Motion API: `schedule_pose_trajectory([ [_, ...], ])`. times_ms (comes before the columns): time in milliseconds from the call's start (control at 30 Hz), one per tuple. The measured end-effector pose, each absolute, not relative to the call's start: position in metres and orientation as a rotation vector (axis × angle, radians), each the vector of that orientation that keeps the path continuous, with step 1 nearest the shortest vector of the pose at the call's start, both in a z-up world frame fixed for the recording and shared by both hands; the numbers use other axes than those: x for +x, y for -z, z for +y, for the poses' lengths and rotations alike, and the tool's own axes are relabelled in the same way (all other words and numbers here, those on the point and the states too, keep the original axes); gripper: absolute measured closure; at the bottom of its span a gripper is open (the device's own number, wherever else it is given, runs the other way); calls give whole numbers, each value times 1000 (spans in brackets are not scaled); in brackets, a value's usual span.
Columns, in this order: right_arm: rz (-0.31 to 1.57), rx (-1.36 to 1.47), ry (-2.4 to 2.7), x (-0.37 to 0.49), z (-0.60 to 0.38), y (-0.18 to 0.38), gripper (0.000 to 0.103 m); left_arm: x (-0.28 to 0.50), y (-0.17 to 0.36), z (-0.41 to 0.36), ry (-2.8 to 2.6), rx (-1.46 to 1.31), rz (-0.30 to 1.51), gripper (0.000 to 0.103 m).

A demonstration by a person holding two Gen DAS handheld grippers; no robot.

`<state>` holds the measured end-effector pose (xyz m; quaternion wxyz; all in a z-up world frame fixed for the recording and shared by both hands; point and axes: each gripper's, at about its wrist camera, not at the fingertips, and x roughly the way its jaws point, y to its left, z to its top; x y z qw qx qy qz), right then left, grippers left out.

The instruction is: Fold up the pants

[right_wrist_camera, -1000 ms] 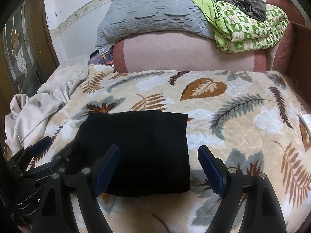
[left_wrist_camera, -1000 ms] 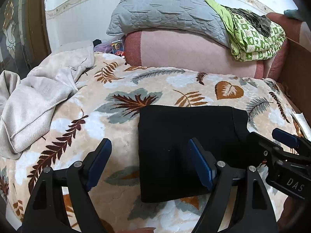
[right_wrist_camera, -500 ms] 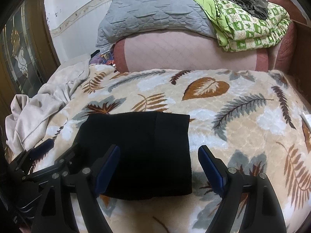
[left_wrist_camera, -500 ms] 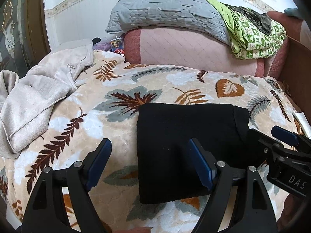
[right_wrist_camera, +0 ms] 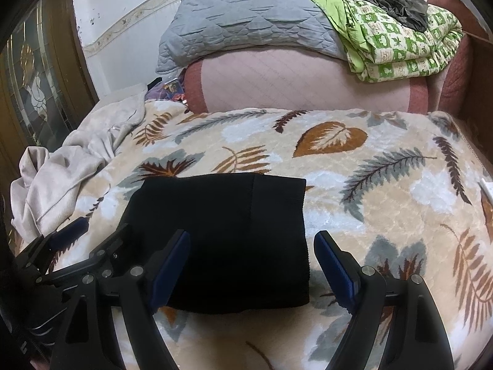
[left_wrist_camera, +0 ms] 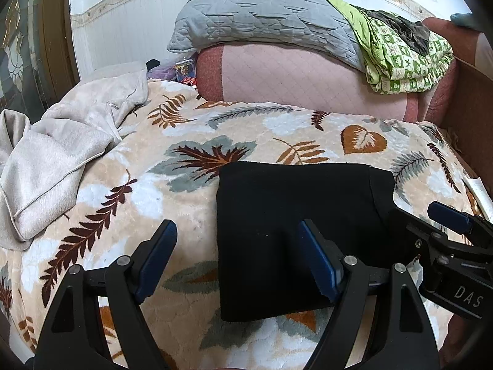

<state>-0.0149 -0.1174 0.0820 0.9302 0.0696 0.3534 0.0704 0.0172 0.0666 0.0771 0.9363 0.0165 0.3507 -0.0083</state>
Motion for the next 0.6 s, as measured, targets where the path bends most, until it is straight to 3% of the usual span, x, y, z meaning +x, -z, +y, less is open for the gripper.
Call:
schedule_pose_trajectory([
  [600,736,134,-148,-19,-115,-78,19,9,-81,65,30,45,684,20],
])
